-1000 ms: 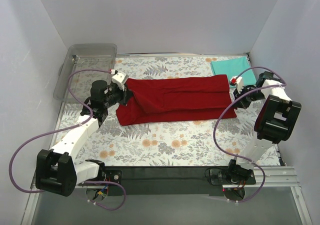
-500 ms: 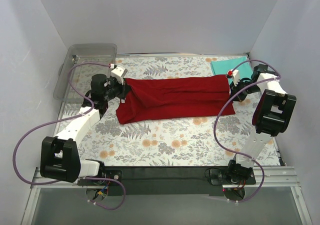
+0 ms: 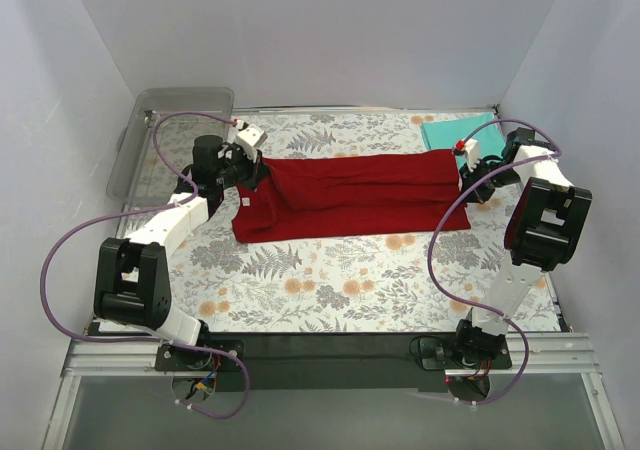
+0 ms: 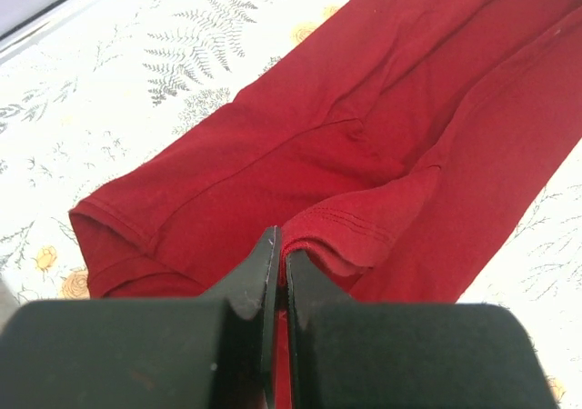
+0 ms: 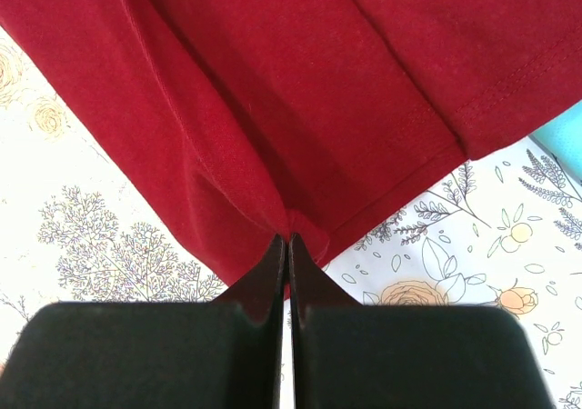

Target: Fold and stack the t-shirts

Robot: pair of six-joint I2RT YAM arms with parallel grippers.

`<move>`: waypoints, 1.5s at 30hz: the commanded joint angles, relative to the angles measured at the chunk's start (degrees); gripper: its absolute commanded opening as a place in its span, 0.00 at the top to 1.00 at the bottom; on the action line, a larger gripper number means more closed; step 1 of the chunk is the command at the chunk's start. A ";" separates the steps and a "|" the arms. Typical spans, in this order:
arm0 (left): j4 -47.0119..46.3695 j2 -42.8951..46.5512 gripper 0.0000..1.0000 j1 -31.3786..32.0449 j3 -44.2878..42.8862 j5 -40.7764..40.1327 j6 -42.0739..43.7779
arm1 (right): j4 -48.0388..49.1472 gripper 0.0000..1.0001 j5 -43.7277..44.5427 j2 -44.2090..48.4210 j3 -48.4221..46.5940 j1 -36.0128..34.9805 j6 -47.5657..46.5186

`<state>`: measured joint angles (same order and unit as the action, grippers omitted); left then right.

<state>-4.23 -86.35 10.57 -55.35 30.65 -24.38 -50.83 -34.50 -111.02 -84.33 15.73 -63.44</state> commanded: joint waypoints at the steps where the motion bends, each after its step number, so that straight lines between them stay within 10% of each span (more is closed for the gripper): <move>1: -0.52 1.09 1.00 -0.37 -2.83 1.34 2.41 | 0.03 0.99 -0.48 -0.42 -1.62 -0.17 0.25; 22: -3.06 -0.58 1.00 -0.37 -4.24 4.15 2.41 | 2.14 0.99 2.16 -1.13 -1.62 -0.08 4.73; 45: -7.11 1.09 1.00 -1.43 -1.86 5.38 2.94 | 0.29 0.99 1.81 20.23 16.39 1.15 0.95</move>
<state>-9.34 -86.91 9.80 -57.49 35.22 -22.28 -49.45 -31.88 -93.49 -69.45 16.51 -61.30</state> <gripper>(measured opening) 0.021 0.020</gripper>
